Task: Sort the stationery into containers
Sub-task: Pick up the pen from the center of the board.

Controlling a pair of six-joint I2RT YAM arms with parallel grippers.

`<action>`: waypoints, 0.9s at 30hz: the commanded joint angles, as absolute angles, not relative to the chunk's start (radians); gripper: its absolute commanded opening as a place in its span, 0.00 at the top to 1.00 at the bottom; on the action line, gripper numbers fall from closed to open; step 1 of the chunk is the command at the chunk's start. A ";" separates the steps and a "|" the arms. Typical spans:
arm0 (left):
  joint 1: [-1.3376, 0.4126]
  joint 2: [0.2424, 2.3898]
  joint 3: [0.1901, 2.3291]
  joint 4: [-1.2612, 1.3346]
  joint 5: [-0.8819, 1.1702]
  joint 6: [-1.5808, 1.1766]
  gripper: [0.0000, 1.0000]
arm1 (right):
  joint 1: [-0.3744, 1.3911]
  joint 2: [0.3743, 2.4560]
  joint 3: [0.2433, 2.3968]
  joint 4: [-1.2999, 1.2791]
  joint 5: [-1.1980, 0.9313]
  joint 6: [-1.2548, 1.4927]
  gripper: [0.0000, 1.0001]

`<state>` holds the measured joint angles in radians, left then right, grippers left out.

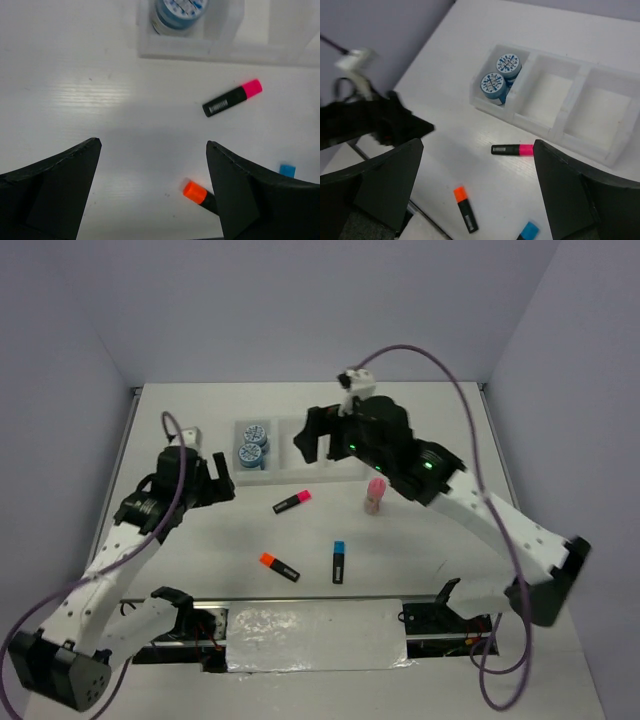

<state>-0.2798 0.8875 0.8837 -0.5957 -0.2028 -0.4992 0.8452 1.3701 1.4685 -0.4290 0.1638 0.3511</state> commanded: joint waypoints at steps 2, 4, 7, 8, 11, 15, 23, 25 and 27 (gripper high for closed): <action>-0.421 1.105 0.972 -0.613 -0.193 -0.521 0.01 | 0.854 1.151 1.307 -0.609 0.230 0.408 0.02; -0.552 1.176 1.029 -0.618 -0.227 -0.531 0.01 | 0.854 1.030 1.186 -0.624 0.221 0.416 0.02; -0.623 1.296 1.078 -0.604 -0.195 -0.522 0.01 | 0.857 0.892 1.062 -0.681 0.236 0.426 0.03; -0.624 1.328 1.078 -0.566 -0.175 -0.517 0.01 | 0.856 0.861 1.036 -0.714 0.256 0.433 0.03; -0.630 1.368 1.083 -0.494 -0.141 -0.522 0.01 | 0.854 0.769 0.931 -0.719 0.342 0.452 0.02; -0.634 1.428 1.071 -0.378 -0.126 -0.454 0.01 | 0.854 0.716 0.873 -0.739 0.385 0.508 0.02; -0.632 1.641 1.095 -0.293 -0.143 -0.285 0.12 | 0.854 0.614 0.796 -0.680 0.290 0.517 0.02; -0.632 1.670 1.104 -0.263 -0.150 -0.235 0.17 | 0.856 0.589 0.787 -0.676 0.258 0.515 0.03; -0.632 1.706 1.106 -0.242 -0.164 -0.210 0.15 | 0.854 0.574 0.778 -0.687 0.229 0.517 0.03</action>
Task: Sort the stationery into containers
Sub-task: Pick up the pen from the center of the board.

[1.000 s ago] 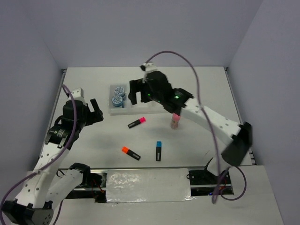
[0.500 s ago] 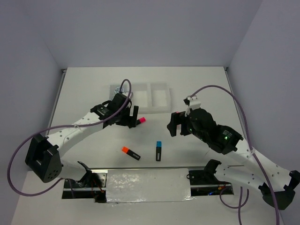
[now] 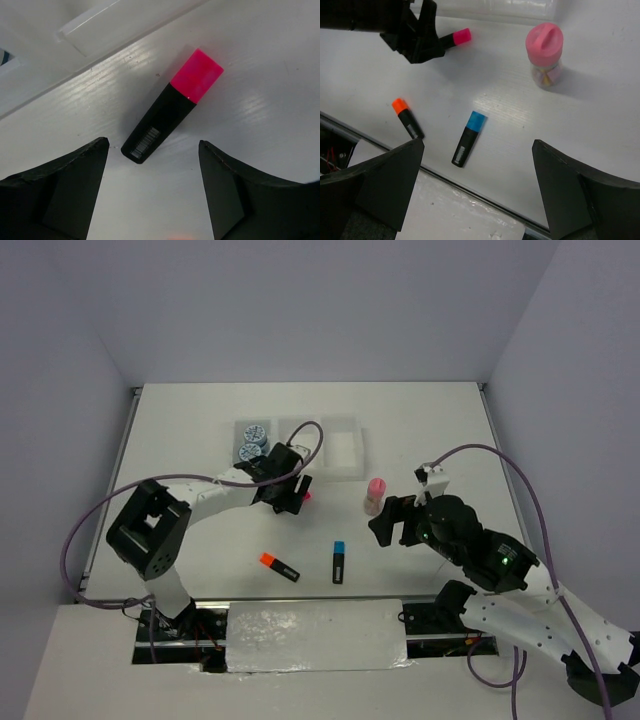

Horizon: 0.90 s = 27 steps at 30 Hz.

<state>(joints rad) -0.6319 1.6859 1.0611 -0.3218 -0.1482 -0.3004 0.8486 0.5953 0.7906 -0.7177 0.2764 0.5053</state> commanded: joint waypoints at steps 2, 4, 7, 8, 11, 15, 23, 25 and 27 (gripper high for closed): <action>-0.630 1.730 1.111 -0.219 -0.169 -0.180 0.14 | 0.854 0.551 0.773 -0.704 0.219 0.515 0.04; -0.632 1.755 1.118 -0.209 -0.163 -0.158 0.14 | 0.854 0.526 0.773 -0.730 0.225 0.511 0.04; -0.632 1.799 1.134 -0.222 -0.141 -0.152 0.16 | 0.854 0.497 0.776 -0.758 0.244 0.506 0.04; -0.632 1.810 1.137 -0.225 -0.135 -0.152 0.18 | 0.854 0.492 0.778 -0.759 0.247 0.505 0.04; -0.632 1.845 1.132 -0.230 -0.140 -0.161 0.27 | 0.854 0.483 0.784 -0.759 0.245 0.499 0.04; -0.634 1.855 1.101 -0.232 -0.140 -0.173 0.44 | 0.854 0.495 0.802 -0.756 0.244 0.485 0.04; -0.699 1.700 1.068 -0.236 -0.086 -0.209 0.86 | 0.854 0.511 0.798 -0.718 0.232 0.488 0.04; -0.710 1.654 1.092 -0.259 -0.087 -0.221 0.93 | 0.854 0.518 0.792 -0.707 0.227 0.495 0.04; -0.710 1.625 1.126 -0.274 -0.103 -0.245 0.96 | 0.854 0.534 0.787 -0.706 0.235 0.511 0.04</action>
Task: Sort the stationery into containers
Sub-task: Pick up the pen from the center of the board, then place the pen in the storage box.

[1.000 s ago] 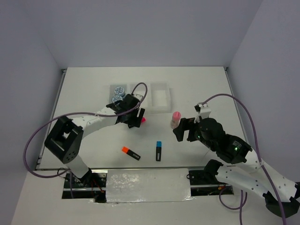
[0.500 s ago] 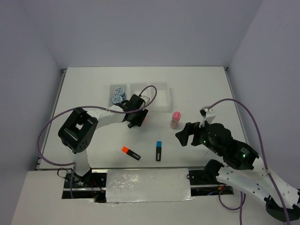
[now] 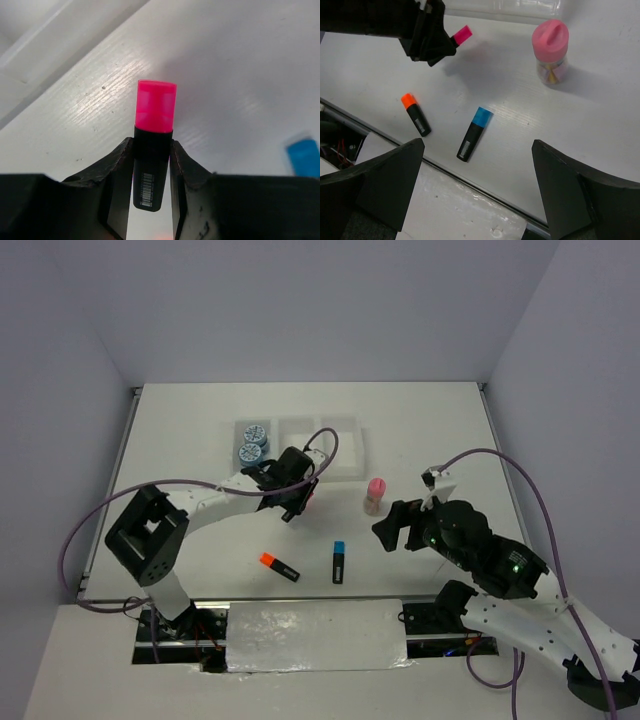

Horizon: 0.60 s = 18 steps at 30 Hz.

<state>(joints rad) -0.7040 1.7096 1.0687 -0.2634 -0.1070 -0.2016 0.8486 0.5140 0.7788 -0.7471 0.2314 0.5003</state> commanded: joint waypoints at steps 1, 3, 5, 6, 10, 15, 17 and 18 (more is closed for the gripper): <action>-0.710 1.596 1.138 -0.293 -0.116 -0.255 0.96 | 0.853 0.543 0.784 -0.710 0.238 0.518 0.04; -0.712 1.562 1.181 -0.308 -0.161 -0.274 0.98 | 0.854 0.569 0.775 -0.709 0.227 0.528 0.05; -0.709 1.551 1.236 -0.339 -0.237 -0.299 0.97 | 0.856 0.577 0.761 -0.698 0.216 0.535 0.05; -0.709 1.552 1.261 -0.351 -0.270 -0.308 0.96 | 0.854 0.574 0.752 -0.683 0.204 0.537 0.05; -0.671 1.617 1.403 -0.406 -0.412 -0.371 0.94 | 0.856 0.551 0.738 -0.654 0.183 0.552 0.06; -0.600 1.749 1.560 -0.356 -0.460 -0.432 0.85 | 0.856 0.583 0.712 -0.644 0.146 0.595 0.06; -0.575 1.790 1.618 -0.353 -0.445 -0.458 0.86 | 0.861 0.617 0.704 -0.650 0.143 0.630 0.07; -0.554 1.822 1.630 -0.347 -0.421 -0.465 0.85 | 0.865 0.626 0.690 -0.647 0.146 0.644 0.07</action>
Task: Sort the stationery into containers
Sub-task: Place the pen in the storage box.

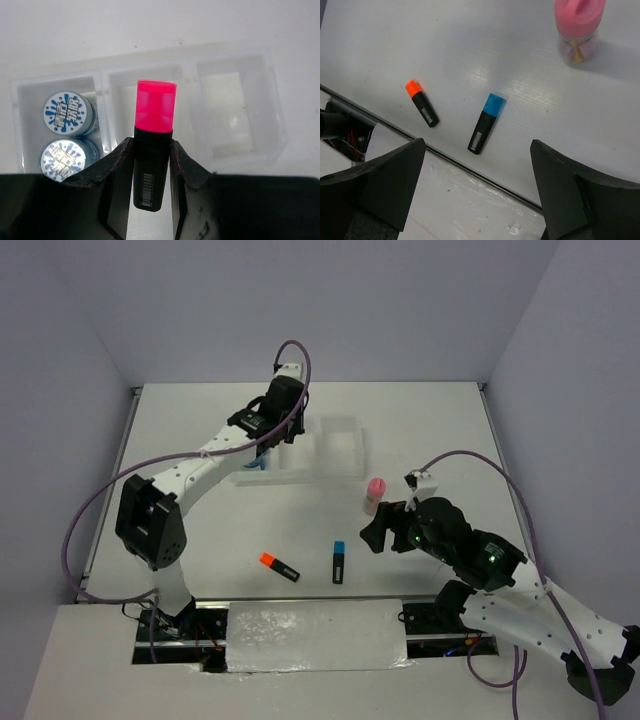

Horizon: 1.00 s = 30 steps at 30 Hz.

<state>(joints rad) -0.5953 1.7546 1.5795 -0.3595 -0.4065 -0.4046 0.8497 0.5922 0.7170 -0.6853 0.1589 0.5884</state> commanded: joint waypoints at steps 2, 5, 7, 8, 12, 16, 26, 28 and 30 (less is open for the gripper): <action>-0.537 1.850 1.655 -0.330 -0.393 -0.468 0.83 | 0.899 0.647 0.675 -0.635 0.164 0.682 0.08; -0.523 1.900 1.680 -0.318 -0.391 -0.466 0.77 | 0.945 0.687 0.661 -0.620 0.210 0.722 0.08; -0.515 1.934 1.686 -0.307 -0.373 -0.466 0.75 | 0.988 0.744 0.669 -0.609 0.221 0.735 0.09; -0.511 1.954 1.686 -0.299 -0.361 -0.466 0.75 | 1.020 0.770 0.690 -0.617 0.242 0.741 0.09; -0.508 1.993 1.675 -0.264 -0.327 -0.471 0.76 | 1.087 0.926 0.754 -0.656 0.349 0.799 0.08; -0.505 2.034 1.680 -0.252 -0.327 -0.485 0.70 | 1.127 1.070 0.765 -0.585 0.345 0.830 0.08; -0.495 2.068 1.655 -0.244 -0.291 -0.515 0.25 | 1.141 1.298 0.804 -0.514 0.393 0.864 0.08; -0.495 2.034 1.615 -0.227 -0.285 -0.517 0.20 | 1.141 1.336 0.804 -0.497 0.387 0.868 0.08; -0.495 2.014 1.605 -0.242 -0.290 -0.526 0.18 | 1.141 1.377 0.807 -0.479 0.385 0.867 0.09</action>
<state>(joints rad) -0.5003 2.0785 1.6234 -0.2607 -0.2966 -0.5037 1.1366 1.3396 0.7635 -0.5335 0.3454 0.8444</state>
